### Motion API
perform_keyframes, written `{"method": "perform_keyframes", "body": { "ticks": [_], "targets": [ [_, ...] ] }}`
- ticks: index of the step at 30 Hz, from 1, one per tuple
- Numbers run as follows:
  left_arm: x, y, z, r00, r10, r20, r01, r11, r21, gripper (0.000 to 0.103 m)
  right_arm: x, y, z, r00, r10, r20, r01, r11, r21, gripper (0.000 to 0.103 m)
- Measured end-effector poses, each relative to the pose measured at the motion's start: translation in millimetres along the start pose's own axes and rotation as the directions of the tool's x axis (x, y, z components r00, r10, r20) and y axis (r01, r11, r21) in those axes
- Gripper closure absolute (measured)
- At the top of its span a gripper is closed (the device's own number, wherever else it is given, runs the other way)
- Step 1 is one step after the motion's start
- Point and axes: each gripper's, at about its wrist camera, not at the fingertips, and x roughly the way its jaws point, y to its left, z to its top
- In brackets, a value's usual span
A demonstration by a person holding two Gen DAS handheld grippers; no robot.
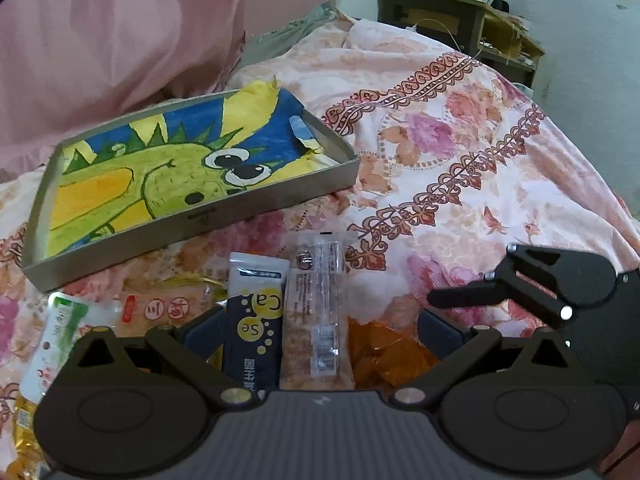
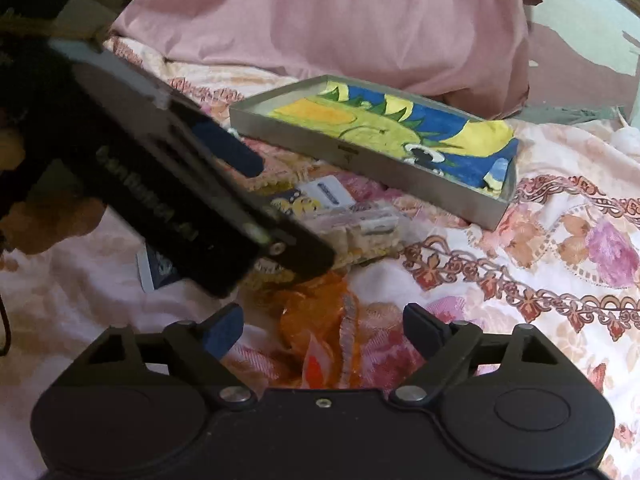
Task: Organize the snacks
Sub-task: 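Grasp the clear wrapped bar with the left tool while the right tool grasps the orange candy bag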
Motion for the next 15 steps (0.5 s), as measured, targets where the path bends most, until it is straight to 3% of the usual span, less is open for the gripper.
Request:
{"method": "perform_keyframes", "body": {
  "ticks": [8,12,15],
  "targets": [
    [6,7,1,0.998,-0.045,-0.039,0.043,0.998,-0.05,0.02,5,-5,-2,1.0,0.008,-0.018,-0.007,0.999,0.036,0.033],
    [9,6,0,0.996,-0.06,-0.065,0.055,0.996,-0.067,0.024,7,-3,-3,1.0,0.001,-0.023,0.0,1.0,0.03,0.035],
    [13,7,0,0.994,-0.062,-0.085,0.055,0.995,-0.079,0.033,9,0,-3,1.0,-0.001,-0.024,0.002,1.0,0.021,0.038]
  ]
}}
